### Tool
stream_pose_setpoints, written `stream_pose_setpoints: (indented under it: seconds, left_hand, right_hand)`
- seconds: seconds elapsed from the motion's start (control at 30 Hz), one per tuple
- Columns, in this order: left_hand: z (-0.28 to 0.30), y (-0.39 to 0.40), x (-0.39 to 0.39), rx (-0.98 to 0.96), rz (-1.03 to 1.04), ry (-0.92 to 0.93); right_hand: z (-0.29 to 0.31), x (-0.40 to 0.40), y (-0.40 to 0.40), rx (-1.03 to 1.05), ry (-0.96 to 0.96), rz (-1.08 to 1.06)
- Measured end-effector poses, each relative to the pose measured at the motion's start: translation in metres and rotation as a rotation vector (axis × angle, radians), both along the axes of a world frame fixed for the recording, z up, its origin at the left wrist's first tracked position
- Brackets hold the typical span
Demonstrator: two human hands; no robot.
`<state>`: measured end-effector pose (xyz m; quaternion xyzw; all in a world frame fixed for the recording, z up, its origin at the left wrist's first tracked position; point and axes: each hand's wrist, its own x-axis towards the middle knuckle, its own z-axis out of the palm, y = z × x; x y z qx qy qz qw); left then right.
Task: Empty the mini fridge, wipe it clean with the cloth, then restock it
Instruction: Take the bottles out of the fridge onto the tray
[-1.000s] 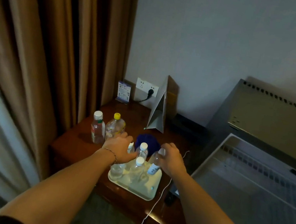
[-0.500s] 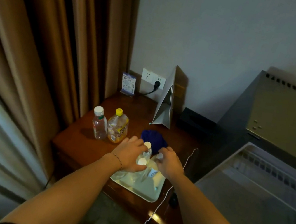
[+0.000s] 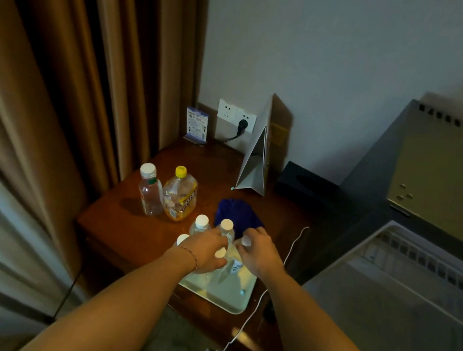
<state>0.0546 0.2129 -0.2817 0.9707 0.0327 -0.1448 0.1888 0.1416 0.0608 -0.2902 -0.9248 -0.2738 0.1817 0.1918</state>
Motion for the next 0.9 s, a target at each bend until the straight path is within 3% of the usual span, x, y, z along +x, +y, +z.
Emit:
stream_pose_setpoints:
  seconds: [0.5,0.9]
  left_hand:
    - [-0.001,-0.011,-0.005,-0.182,0.125,-0.171]
    - [0.012,-0.072,-0.036,-0.233,-0.020,-0.198]
  right_hand:
    - [0.017,-0.020,-0.017,-0.006,-0.059,-0.167]
    - [0.046,-0.104,-0.094,0.091,-0.060,-0.306]
